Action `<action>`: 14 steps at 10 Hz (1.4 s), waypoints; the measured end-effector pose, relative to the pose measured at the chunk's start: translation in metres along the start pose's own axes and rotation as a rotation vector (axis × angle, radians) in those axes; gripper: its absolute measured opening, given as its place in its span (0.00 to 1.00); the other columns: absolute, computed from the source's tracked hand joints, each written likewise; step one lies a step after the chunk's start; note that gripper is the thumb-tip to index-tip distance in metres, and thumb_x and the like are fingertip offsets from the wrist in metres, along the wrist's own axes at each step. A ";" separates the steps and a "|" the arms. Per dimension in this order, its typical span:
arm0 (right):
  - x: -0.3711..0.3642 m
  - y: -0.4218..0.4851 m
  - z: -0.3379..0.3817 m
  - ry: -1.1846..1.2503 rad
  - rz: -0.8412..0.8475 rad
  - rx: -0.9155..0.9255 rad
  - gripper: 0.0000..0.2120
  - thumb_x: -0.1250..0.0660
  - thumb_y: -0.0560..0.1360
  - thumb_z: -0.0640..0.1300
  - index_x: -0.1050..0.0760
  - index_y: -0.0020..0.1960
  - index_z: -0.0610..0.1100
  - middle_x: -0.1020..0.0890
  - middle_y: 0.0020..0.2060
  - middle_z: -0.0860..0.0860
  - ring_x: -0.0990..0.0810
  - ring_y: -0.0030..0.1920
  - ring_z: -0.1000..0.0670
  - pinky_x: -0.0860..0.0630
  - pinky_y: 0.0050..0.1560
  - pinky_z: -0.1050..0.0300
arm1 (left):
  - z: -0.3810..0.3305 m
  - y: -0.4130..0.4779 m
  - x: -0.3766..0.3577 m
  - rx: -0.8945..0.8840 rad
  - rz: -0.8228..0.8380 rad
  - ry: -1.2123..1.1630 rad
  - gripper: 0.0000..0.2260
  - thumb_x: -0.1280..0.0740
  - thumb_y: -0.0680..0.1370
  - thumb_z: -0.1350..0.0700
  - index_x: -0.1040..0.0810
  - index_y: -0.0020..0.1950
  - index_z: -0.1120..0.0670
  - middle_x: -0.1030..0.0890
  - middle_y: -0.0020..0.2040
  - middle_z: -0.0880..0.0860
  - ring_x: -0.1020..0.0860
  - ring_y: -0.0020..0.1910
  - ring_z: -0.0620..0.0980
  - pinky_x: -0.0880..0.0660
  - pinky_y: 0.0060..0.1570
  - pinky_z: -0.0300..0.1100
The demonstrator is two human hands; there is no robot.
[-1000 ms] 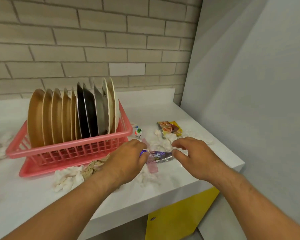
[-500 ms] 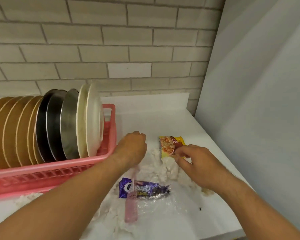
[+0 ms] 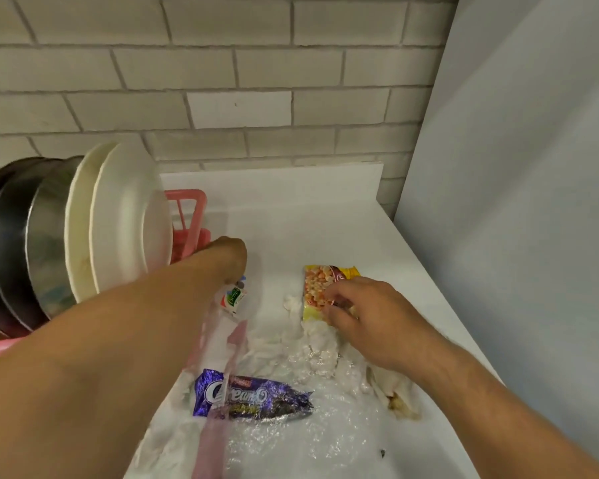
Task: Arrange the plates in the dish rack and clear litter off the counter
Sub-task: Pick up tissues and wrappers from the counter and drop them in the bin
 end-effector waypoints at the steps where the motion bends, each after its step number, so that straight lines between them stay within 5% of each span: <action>1: -0.004 0.005 -0.004 -0.004 0.013 0.009 0.13 0.40 0.79 0.54 0.25 0.61 0.53 0.24 0.55 0.56 0.26 0.54 0.52 0.27 0.56 0.54 | -0.009 0.000 -0.002 -0.031 0.061 0.259 0.12 0.36 0.79 0.49 0.23 0.52 0.58 0.22 0.49 0.50 0.22 0.48 0.52 0.28 0.44 0.41; 2: -0.008 0.011 -0.007 0.008 0.032 0.021 0.12 0.40 0.79 0.54 0.24 0.59 0.52 0.23 0.53 0.56 0.25 0.52 0.53 0.26 0.55 0.54 | -0.011 0.000 0.001 -0.065 -0.017 0.111 0.10 0.35 0.79 0.52 0.23 0.51 0.60 0.21 0.53 0.55 0.23 0.48 0.54 0.27 0.48 0.44; 3: -0.012 0.022 -0.004 -0.007 0.027 0.062 0.11 0.40 0.79 0.52 0.23 0.55 0.50 0.23 0.50 0.56 0.26 0.49 0.53 0.27 0.51 0.55 | -0.017 -0.005 0.018 -0.139 -0.128 0.071 0.14 0.39 0.80 0.55 0.25 0.61 0.61 0.23 0.60 0.59 0.25 0.59 0.58 0.29 0.54 0.46; 6: -0.050 0.102 0.034 -0.052 0.219 0.107 0.20 0.39 0.78 0.58 0.28 0.66 0.50 0.25 0.62 0.50 0.26 0.59 0.48 0.27 0.57 0.54 | 0.000 -0.065 0.046 -0.362 -0.216 -0.221 0.09 0.42 0.80 0.62 0.24 0.52 0.53 0.24 0.46 0.49 0.21 0.43 0.47 0.27 0.34 0.33; 7: -0.073 0.123 0.052 0.026 0.239 0.109 0.26 0.38 0.75 0.63 0.28 0.67 0.48 0.25 0.61 0.50 0.26 0.53 0.50 0.27 0.50 0.55 | 0.016 -0.074 0.052 -0.409 -0.297 -0.295 0.11 0.45 0.80 0.62 0.26 0.51 0.49 0.23 0.46 0.45 0.24 0.41 0.41 0.32 0.32 0.29; 8: -0.096 0.134 0.071 -0.010 0.333 0.093 0.33 0.35 0.71 0.65 0.33 0.70 0.48 0.28 0.62 0.50 0.26 0.57 0.48 0.26 0.54 0.52 | 0.025 -0.087 0.056 -0.445 -0.365 -0.352 0.13 0.46 0.79 0.61 0.25 0.50 0.46 0.21 0.43 0.44 0.22 0.40 0.42 0.27 0.37 0.36; 10: -0.109 0.143 0.084 -0.222 0.355 0.068 0.18 0.38 0.74 0.48 0.31 0.62 0.45 0.28 0.54 0.48 0.28 0.56 0.44 0.25 0.51 0.48 | 0.027 -0.101 0.053 -0.455 -0.366 -0.379 0.13 0.46 0.80 0.61 0.23 0.52 0.48 0.20 0.44 0.47 0.21 0.43 0.45 0.24 0.44 0.39; 11: -0.106 0.144 0.080 -0.200 0.357 0.085 0.15 0.36 0.72 0.46 0.27 0.58 0.44 0.22 0.50 0.46 0.23 0.48 0.45 0.22 0.46 0.51 | 0.030 -0.103 0.050 -0.437 -0.347 -0.387 0.13 0.46 0.81 0.60 0.23 0.55 0.50 0.21 0.45 0.47 0.22 0.43 0.43 0.25 0.42 0.36; 13: -0.062 0.137 0.048 -0.141 0.209 0.003 0.12 0.32 0.68 0.50 0.32 0.46 0.48 0.27 0.42 0.51 0.26 0.42 0.47 0.29 0.36 0.55 | 0.028 -0.105 0.048 -0.457 -0.369 -0.385 0.11 0.44 0.80 0.59 0.22 0.50 0.52 0.25 0.34 0.45 0.27 0.27 0.39 0.36 0.25 0.28; 14: -0.021 0.123 0.030 -0.075 0.071 -0.046 0.11 0.33 0.65 0.51 0.33 0.41 0.51 0.27 0.40 0.53 0.25 0.40 0.49 0.32 0.32 0.58 | 0.020 -0.103 0.044 -0.463 -0.423 -0.289 0.07 0.39 0.78 0.54 0.22 0.46 0.51 0.22 0.38 0.45 0.24 0.35 0.41 0.33 0.30 0.32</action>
Point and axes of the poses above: each hand's wrist, its own y-axis towards the middle knuckle, its own x-axis out of the back of the hand, z = x × y, the point moved 1 cm from there along y, towards the middle knuckle
